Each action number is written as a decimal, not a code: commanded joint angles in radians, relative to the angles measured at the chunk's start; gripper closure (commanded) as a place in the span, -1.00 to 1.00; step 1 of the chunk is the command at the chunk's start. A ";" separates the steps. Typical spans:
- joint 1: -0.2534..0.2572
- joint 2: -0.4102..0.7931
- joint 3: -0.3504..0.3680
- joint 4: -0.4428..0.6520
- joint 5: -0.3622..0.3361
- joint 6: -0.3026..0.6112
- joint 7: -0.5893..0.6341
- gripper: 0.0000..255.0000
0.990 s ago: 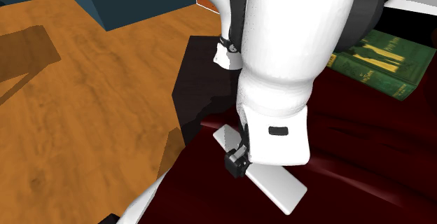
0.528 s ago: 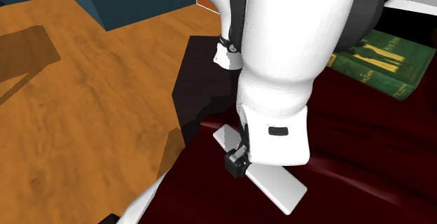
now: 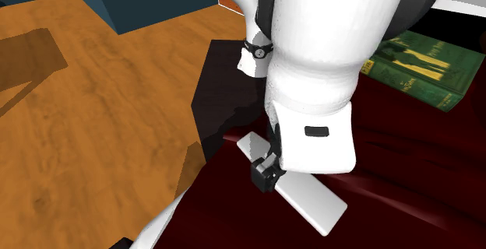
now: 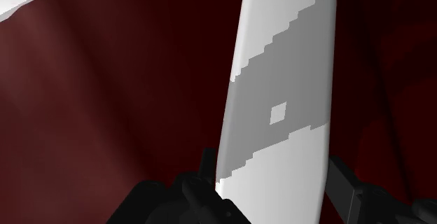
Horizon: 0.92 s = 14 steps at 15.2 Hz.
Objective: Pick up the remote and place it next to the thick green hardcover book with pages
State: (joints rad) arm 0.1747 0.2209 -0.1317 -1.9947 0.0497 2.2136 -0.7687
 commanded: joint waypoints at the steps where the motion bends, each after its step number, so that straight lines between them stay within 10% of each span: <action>1: 0.000 -0.018 -0.001 0.009 -0.003 -0.026 0.002 1.00; 14: 0.003 -0.086 -0.004 0.102 -0.017 -0.186 0.012 1.00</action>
State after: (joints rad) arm 0.1766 0.1356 -0.1358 -1.9074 0.0331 2.0420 -0.7583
